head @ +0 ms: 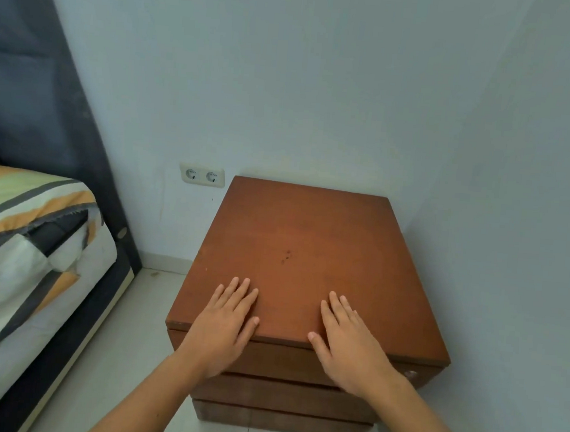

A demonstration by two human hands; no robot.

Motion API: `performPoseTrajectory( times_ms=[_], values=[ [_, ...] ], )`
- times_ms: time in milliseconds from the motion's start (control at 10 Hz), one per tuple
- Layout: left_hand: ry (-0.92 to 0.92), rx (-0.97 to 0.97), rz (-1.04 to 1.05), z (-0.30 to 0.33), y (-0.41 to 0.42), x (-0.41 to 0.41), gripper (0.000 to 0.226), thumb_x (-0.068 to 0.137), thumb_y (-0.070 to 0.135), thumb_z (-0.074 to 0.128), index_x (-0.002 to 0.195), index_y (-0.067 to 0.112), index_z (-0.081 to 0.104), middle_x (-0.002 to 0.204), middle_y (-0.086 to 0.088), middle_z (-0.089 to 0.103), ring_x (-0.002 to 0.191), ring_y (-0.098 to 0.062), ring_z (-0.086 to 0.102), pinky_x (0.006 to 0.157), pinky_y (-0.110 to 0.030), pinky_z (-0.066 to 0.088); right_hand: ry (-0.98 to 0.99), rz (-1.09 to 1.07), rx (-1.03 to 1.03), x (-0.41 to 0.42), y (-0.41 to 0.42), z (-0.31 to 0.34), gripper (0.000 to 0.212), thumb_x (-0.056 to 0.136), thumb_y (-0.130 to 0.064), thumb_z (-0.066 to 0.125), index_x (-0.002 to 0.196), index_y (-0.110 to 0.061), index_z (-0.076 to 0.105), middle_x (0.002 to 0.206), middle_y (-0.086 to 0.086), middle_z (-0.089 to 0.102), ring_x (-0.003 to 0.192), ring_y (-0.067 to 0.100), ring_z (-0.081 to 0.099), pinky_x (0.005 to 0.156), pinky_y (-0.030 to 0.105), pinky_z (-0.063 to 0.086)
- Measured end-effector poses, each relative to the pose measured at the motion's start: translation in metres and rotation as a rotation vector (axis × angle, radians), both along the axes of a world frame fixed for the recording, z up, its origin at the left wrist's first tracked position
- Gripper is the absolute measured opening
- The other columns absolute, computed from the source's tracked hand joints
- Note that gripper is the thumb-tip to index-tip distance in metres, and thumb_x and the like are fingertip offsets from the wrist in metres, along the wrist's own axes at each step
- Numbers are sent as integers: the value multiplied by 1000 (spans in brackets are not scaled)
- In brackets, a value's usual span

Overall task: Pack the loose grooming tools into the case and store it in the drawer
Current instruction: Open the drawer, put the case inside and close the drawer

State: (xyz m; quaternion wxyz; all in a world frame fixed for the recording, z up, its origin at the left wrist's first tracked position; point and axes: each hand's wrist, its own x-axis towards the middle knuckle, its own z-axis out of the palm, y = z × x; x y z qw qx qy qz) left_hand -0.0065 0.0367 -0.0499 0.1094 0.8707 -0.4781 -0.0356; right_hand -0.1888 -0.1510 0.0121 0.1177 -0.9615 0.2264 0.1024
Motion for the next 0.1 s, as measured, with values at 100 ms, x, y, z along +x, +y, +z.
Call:
performPoseTrajectory(
  times_ms=[100],
  values=[
    [-93,-33,-48,-29,39,-21,77,103,70,31,163,23,42,172,1,30,165,-21,9,129,-26,-8,120,52,120,-35,24,25,85,103,-69,29,168,-18,9,177,1,-7,163,17,-2,129,33,7]
  ],
)
